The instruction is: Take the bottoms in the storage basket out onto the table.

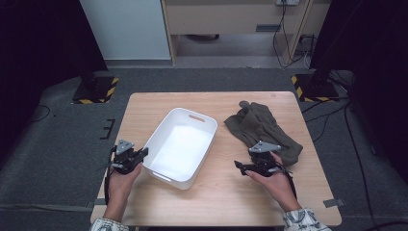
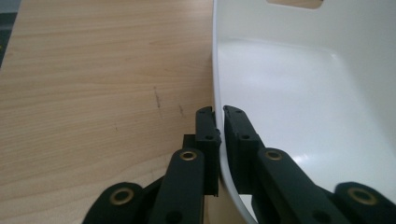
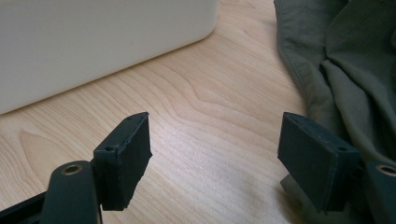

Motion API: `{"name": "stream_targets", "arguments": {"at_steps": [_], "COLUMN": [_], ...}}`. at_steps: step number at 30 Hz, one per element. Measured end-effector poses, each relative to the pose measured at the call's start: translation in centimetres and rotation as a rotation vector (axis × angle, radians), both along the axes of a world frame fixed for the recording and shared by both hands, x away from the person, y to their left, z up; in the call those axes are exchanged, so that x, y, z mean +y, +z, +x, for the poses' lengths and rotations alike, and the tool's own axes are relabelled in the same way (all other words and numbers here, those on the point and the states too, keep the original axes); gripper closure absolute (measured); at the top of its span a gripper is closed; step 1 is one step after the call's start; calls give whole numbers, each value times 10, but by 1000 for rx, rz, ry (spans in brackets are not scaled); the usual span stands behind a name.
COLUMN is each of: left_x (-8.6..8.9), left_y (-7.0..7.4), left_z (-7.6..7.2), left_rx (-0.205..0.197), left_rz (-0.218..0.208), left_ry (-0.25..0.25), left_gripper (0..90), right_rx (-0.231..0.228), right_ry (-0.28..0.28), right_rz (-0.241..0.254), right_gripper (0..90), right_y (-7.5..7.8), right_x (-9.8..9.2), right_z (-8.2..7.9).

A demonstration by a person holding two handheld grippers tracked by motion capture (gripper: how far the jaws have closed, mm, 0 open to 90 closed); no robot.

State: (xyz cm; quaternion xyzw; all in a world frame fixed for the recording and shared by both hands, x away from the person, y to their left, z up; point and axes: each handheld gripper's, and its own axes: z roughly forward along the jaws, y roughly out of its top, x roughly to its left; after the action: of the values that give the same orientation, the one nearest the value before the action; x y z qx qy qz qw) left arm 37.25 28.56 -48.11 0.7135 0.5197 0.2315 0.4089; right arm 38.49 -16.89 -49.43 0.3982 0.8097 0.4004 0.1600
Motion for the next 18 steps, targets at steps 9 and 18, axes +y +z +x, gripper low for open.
{"name": "stream_targets", "arguments": {"at_steps": [9,18], "left_x": [2,12], "left_y": [1,1], "left_z": [3,10], "left_rx": [-2,15], "left_rz": [40,8], "left_ry": [-23,-35], "left_gripper": [857,865], "right_rx": [0,5], "right_ry": [-36,-69], "right_rz": [12,19], "right_gripper": [264,263], "right_y": [-2,-2], "right_x": [-8,-18], "right_z": [1,0]}}
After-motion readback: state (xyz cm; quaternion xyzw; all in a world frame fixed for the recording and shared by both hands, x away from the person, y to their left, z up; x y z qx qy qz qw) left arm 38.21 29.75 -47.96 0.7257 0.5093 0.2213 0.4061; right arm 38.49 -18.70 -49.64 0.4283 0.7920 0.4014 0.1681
